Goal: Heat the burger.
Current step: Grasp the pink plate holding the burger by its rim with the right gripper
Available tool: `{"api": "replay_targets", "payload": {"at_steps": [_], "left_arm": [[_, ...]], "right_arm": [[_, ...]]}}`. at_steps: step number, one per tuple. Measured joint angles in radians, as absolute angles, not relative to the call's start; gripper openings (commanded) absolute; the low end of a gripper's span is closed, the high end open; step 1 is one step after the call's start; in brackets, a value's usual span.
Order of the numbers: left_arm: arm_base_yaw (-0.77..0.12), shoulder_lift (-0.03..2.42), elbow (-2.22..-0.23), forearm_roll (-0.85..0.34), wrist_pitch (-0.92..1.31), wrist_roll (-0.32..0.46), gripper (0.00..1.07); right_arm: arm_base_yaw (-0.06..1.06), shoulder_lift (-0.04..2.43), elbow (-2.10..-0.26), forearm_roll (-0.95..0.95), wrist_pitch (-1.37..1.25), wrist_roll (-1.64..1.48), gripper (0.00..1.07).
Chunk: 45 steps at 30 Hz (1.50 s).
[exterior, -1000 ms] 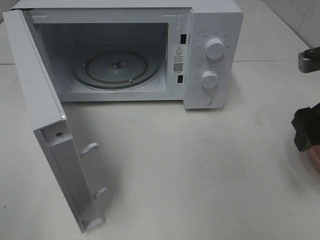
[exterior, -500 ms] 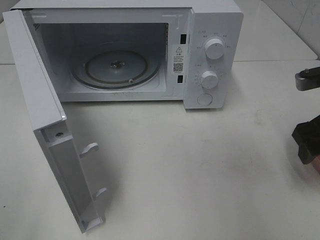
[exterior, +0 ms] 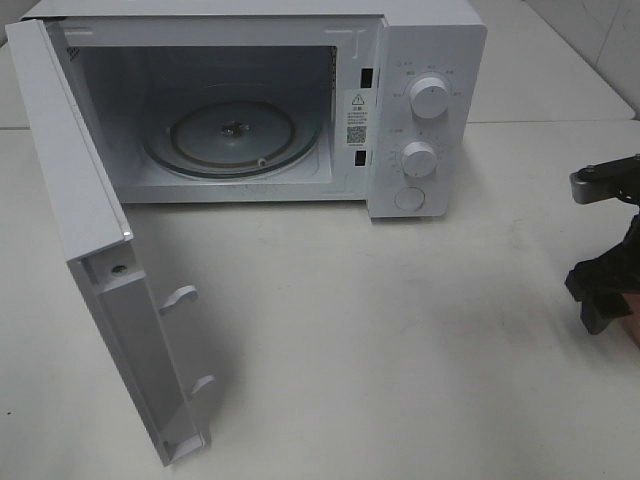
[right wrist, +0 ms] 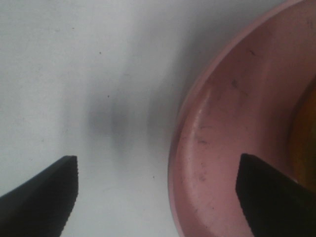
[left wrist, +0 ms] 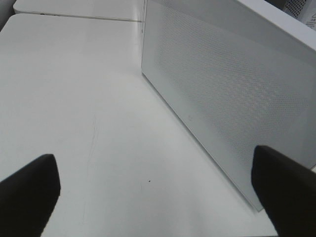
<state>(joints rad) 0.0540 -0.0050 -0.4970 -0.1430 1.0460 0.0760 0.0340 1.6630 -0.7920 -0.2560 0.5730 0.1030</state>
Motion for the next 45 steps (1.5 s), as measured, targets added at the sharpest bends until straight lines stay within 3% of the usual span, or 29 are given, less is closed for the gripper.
{"api": "replay_targets", "payload": {"at_steps": [35, 40, 42, 43, 44, 45], "left_arm": [[0.054, -0.005, -0.497, -0.143, 1.046, 0.076, 0.98], [0.054, -0.005, -0.497, -0.143, 1.046, 0.076, 0.98], [0.054, -0.005, -0.497, -0.143, 1.046, 0.076, 0.98], [0.054, -0.005, -0.497, -0.143, 1.046, 0.076, 0.98], [0.054, -0.005, -0.497, -0.143, 1.046, 0.076, 0.98], [0.054, -0.005, -0.497, -0.143, 1.046, 0.076, 0.98]], "right_arm": [[-0.030, 1.848, -0.872, -0.266, 0.504, 0.138, 0.75], [-0.030, 1.848, -0.872, -0.265, 0.504, 0.140, 0.64], [-0.030, 1.849, -0.872, -0.266, 0.508, 0.152, 0.44], [-0.030, 1.849, -0.872, -0.266, 0.508, 0.152, 0.44], [-0.030, 1.850, -0.872, -0.270, 0.515, 0.159, 0.29], [-0.030, 1.850, -0.872, -0.273, 0.520, 0.161, 0.20]]}}
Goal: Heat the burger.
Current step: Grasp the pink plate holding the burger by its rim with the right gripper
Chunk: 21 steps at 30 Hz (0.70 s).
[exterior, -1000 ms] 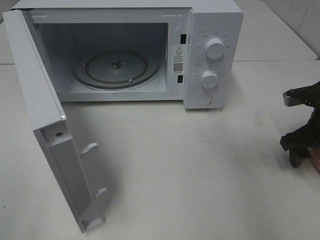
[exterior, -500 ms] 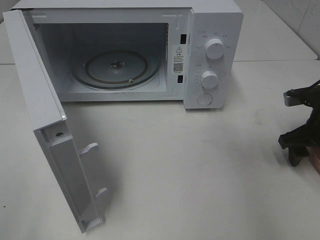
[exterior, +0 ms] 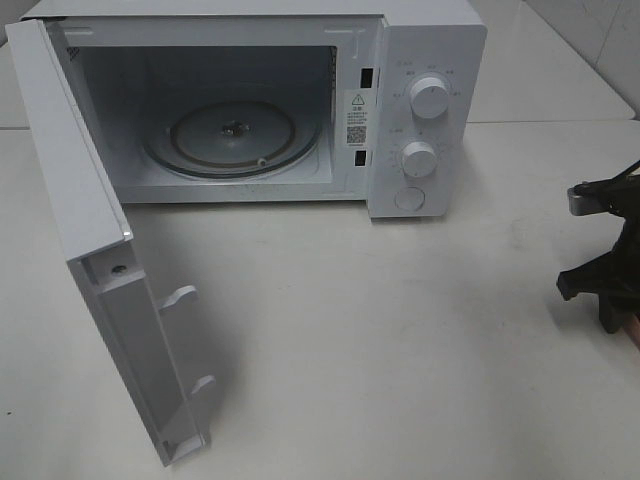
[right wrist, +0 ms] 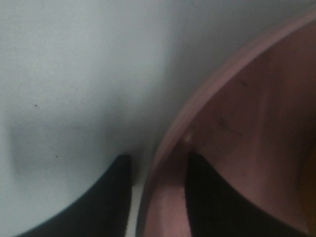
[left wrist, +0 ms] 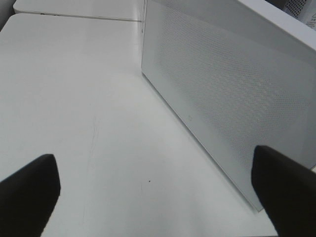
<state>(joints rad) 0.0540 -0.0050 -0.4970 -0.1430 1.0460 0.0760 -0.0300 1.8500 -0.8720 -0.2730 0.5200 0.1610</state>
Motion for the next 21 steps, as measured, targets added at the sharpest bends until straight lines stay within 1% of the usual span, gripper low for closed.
{"api": "replay_targets", "payload": {"at_steps": [1, 2, 3, 12, 20, 21], "left_arm": [[0.054, -0.005, -0.497, -0.143, 1.046, 0.076, 0.98], [0.054, -0.005, -0.497, -0.143, 1.046, 0.076, 0.98], [0.054, -0.005, -0.497, -0.143, 1.046, 0.076, 0.98], [0.054, -0.005, -0.497, -0.143, 1.046, 0.076, 0.98], [0.054, -0.005, -0.497, -0.143, 1.046, 0.076, 0.98], [0.054, -0.005, -0.497, -0.143, 1.046, 0.076, 0.98]], "right_arm": [[-0.030, 1.850, -0.872, -0.273, 0.520, 0.161, 0.20], [-0.030, 1.851, -0.872, -0.280, 0.529, 0.163, 0.04], [-0.030, 1.850, -0.872, -0.283, 0.537, 0.167, 0.00], [-0.029, 1.849, -0.872, -0.288, 0.549, 0.176, 0.00], [0.012, 1.848, -0.872, -0.353, 0.573, 0.218, 0.00], [0.029, 1.847, -0.872, -0.383, 0.590, 0.241, 0.00]]}}
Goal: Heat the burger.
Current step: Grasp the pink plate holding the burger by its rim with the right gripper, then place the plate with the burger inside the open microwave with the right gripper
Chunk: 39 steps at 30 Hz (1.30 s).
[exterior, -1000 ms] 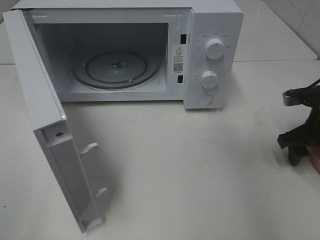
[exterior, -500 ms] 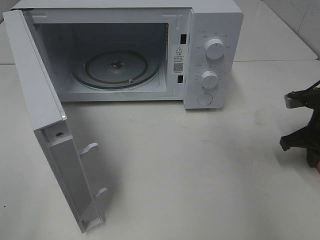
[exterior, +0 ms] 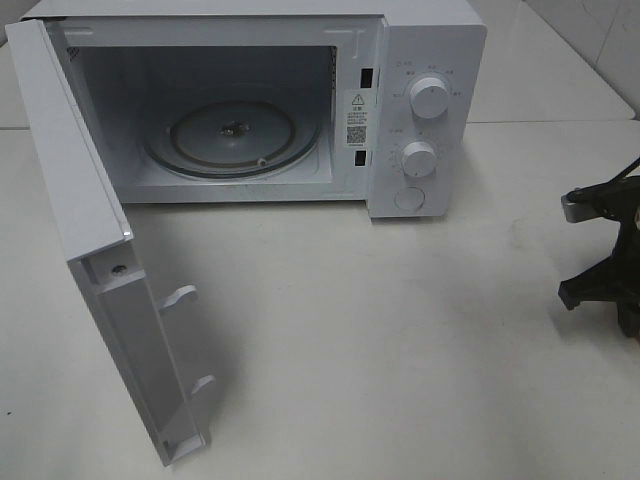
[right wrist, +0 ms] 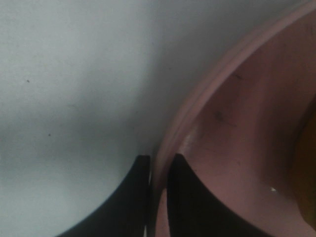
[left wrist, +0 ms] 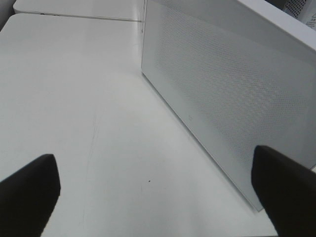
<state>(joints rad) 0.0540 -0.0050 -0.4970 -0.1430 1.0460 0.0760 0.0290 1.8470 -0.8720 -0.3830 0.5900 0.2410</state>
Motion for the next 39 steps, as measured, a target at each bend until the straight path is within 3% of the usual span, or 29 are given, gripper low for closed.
{"api": "replay_targets", "payload": {"at_steps": [12, 39], "left_arm": [[0.054, -0.005, -0.497, -0.143, 1.046, 0.076, 0.98], [0.054, -0.005, -0.497, -0.143, 1.046, 0.076, 0.98]], "right_arm": [[0.139, 1.847, -0.872, -0.583, 0.693, 0.443, 0.00], [0.295, 1.656, -0.755, -0.655, 0.741, 0.521, 0.00]]}}
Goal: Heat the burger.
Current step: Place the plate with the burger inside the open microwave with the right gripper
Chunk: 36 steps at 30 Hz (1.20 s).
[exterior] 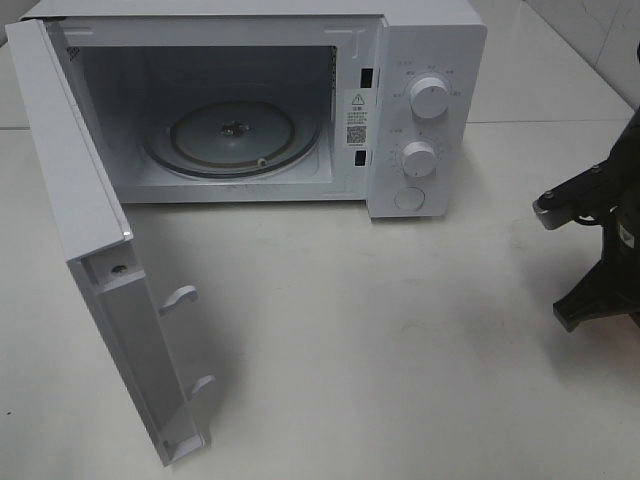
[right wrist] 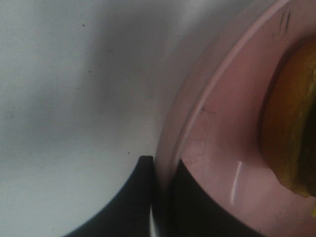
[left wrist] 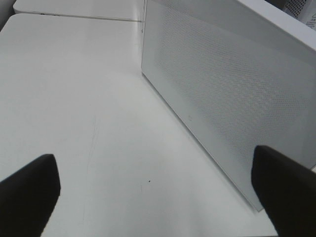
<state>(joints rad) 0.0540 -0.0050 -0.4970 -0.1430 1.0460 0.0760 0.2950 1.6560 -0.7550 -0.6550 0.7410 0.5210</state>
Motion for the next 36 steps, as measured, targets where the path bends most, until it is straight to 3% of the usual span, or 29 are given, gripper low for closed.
{"api": "replay_targets", "payload": {"at_steps": [16, 34, 36], "left_arm": [[0.054, -0.005, -0.497, -0.143, 1.046, 0.076, 0.98], [0.054, -0.005, -0.497, -0.143, 1.046, 0.076, 0.98], [0.054, -0.005, -0.497, -0.143, 1.046, 0.076, 0.98]], "right_arm": [[0.448, 1.577, -0.741, -0.654, 0.845, 0.523, 0.00], [0.743, 1.513, -0.741, -0.644, 0.984, 0.607, 0.01], [0.816, 1.510, -0.741, -0.643, 1.006, 0.635, 0.01]]}}
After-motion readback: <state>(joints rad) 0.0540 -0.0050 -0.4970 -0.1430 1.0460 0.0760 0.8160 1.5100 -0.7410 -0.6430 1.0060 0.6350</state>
